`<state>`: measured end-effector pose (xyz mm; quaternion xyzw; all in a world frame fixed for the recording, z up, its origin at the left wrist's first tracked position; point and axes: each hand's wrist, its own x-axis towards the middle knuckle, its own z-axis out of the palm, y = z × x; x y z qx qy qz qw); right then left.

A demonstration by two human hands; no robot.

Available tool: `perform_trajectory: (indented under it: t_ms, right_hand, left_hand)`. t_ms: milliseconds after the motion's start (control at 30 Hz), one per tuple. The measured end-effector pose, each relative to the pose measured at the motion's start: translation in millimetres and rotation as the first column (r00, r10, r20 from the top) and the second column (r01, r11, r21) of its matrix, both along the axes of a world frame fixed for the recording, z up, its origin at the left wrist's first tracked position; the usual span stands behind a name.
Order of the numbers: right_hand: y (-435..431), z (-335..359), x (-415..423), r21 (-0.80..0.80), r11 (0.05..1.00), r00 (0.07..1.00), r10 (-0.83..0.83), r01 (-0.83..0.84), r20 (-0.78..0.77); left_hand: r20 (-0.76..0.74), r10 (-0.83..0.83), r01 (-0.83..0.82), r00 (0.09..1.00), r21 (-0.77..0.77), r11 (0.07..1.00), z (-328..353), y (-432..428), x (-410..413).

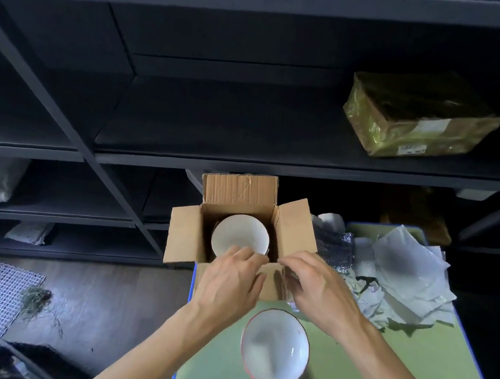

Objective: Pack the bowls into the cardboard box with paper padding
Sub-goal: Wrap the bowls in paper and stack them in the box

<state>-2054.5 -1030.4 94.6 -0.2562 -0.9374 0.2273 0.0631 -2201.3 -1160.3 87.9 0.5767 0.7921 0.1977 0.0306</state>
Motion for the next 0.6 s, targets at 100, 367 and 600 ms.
perform_trajectory:
  t_ms: [100, 367, 600]
  right_hand:
    - [7.0, -6.6, 24.0, 0.003, 1.000, 1.000, -0.018, 0.018, -0.003]
    - [32.6, -27.6, 97.5, 0.009, 0.985, 0.974, -0.170, 0.171, 0.151]
    - [72.7, -51.6, 170.5, -0.007, 0.926, 0.887, -0.360, 0.378, 0.288]
  left_hand:
    - [0.040, -0.022, 0.022, 0.999, 0.002, 1.000, 0.0, 6.6, 24.4]
    - [0.082, -0.146, 0.150, 0.986, -0.055, 0.987, -11.7, 47.5, 87.2]
    - [0.076, -0.262, 0.271, 0.962, -0.186, 0.944, -26.1, 113.6, 134.5]
